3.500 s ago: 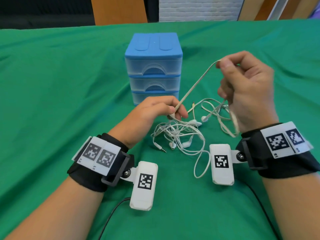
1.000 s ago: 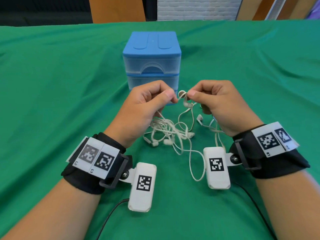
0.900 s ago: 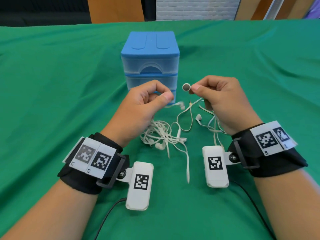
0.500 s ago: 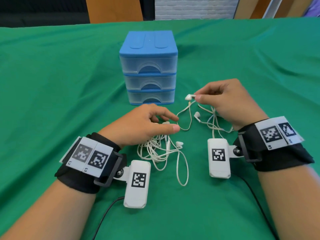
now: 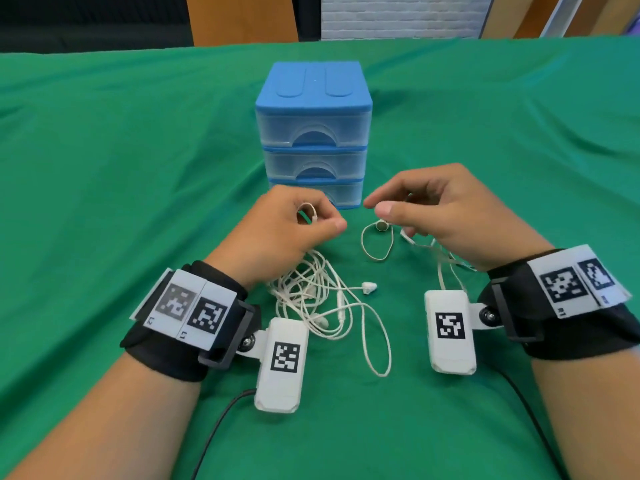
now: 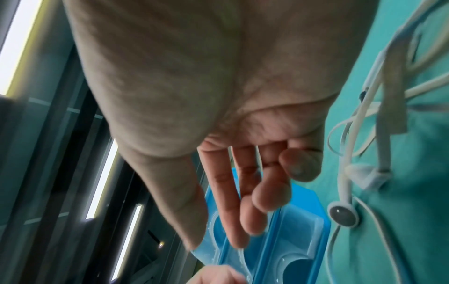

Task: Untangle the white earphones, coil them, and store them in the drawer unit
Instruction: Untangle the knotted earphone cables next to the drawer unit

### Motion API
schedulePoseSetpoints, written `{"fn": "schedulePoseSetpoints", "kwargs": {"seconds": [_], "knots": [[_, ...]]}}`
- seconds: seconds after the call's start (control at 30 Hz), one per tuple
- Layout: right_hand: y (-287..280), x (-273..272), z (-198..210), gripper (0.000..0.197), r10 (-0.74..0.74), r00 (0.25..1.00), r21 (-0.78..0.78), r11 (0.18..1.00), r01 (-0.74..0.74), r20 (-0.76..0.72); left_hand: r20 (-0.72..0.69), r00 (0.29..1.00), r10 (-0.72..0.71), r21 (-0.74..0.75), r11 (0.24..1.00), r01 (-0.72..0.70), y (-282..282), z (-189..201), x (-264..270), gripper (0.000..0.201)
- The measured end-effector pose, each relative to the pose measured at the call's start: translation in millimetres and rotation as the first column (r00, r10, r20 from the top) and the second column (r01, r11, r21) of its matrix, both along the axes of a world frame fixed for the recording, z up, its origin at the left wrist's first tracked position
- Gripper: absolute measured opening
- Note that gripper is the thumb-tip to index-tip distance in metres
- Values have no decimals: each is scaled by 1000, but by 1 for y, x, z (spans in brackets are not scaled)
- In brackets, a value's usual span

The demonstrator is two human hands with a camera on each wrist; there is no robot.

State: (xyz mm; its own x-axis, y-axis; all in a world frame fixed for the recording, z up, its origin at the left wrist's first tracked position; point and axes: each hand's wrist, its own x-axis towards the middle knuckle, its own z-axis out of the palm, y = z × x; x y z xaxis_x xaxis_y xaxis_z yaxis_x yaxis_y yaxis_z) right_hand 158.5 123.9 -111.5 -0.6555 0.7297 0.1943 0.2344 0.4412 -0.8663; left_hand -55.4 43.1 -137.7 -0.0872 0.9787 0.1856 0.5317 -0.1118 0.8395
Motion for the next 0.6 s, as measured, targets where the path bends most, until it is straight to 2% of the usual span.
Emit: {"fn": "schedulePoseSetpoints", "kwargs": {"seconds": [0.1,0.23,0.37,0.5,0.6], "knots": [[-8,-4,1,17,117,992,-71,991,-114,42,136,986,91,80,991,-103,2,1,2,14],[-14,-7,2,36,282,940,-160,954,-254,190,218,966,142,126,977,-172,3,3,4,13],[-18,-10,3,37,364,896,-219,924,-313,255,360,929,87,105,986,-133,1,7,8,11],[-23,-15,3,38,440,843,-298,887,-353,308,398,916,45,92,992,-88,0,9,10,25],[-26,-17,2,51,460,843,-331,870,-365,280,411,910,44,78,993,-83,0,10,11,27]]}}
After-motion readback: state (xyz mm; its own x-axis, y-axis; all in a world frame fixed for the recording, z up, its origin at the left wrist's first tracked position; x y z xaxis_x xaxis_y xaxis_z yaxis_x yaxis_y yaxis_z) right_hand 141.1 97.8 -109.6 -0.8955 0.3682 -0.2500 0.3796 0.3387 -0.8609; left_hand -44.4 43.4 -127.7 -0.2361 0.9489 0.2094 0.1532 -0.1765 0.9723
